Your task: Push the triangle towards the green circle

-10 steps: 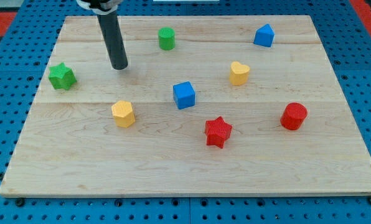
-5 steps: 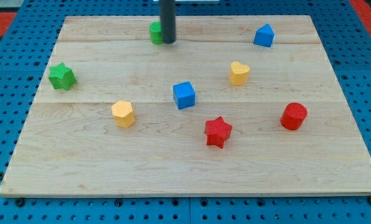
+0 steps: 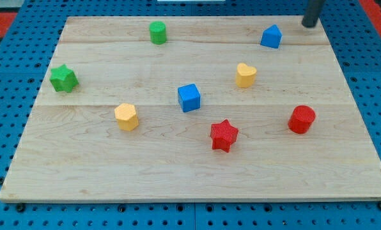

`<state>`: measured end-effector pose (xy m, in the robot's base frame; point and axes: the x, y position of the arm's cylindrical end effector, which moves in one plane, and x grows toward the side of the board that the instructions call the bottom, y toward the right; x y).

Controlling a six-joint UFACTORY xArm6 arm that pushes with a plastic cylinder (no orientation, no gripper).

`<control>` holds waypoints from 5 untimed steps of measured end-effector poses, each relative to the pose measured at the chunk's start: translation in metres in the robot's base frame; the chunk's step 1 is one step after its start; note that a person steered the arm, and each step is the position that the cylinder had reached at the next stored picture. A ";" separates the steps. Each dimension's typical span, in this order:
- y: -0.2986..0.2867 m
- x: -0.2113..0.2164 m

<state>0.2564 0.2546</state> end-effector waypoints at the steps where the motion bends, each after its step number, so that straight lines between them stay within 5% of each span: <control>1: -0.072 0.019; 3: -0.184 0.000; 4: -0.108 -0.020; 5: -0.136 -0.040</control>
<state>0.2161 0.1188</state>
